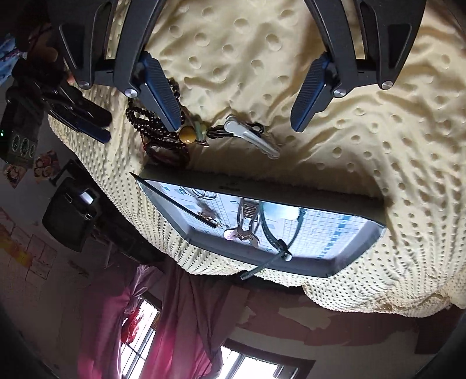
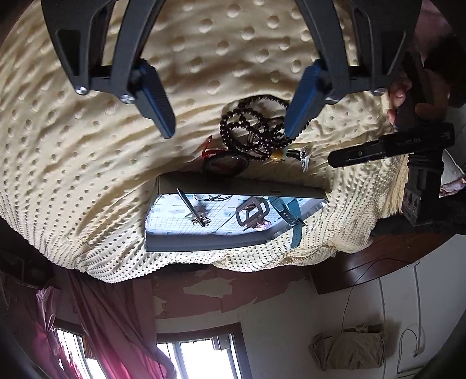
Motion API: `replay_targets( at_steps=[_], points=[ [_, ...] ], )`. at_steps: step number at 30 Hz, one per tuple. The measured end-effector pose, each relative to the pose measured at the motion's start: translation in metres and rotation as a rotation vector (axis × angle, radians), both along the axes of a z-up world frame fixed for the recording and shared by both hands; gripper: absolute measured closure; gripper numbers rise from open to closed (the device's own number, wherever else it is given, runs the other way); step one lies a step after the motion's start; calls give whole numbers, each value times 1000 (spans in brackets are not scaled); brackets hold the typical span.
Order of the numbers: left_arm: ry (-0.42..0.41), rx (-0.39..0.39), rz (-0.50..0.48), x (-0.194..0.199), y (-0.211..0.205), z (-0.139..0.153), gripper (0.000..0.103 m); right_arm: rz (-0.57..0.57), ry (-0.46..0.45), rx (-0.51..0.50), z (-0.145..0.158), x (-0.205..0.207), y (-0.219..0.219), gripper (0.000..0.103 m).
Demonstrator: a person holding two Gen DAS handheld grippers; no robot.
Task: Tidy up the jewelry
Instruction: 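Grasp the silver hair clip with the left tool while the right tool grasps the black loop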
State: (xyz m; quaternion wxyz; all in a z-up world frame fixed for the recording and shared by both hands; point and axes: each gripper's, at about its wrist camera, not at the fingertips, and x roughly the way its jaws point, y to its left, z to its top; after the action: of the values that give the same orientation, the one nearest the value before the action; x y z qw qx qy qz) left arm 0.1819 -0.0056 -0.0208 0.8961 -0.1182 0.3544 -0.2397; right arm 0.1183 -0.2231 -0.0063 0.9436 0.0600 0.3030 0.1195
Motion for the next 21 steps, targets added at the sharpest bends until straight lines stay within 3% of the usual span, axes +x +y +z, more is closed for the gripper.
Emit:
replay_targets(
  at_steps=[4,8,12,21],
  points=[
    [16,1,-40,14,-6,-1,37,12,31,5,3,22,2,50],
    [50,-11,-56,28,-10,-6,44,-22,89,12,4,52,1,67],
    [94,3,-43,37,-14,-13,53,-47,117,-18,-1,72,4,75],
    [102,40,-10,31,-16,-19,69,-47,157,-8,-16,79,9,76]
  ],
)
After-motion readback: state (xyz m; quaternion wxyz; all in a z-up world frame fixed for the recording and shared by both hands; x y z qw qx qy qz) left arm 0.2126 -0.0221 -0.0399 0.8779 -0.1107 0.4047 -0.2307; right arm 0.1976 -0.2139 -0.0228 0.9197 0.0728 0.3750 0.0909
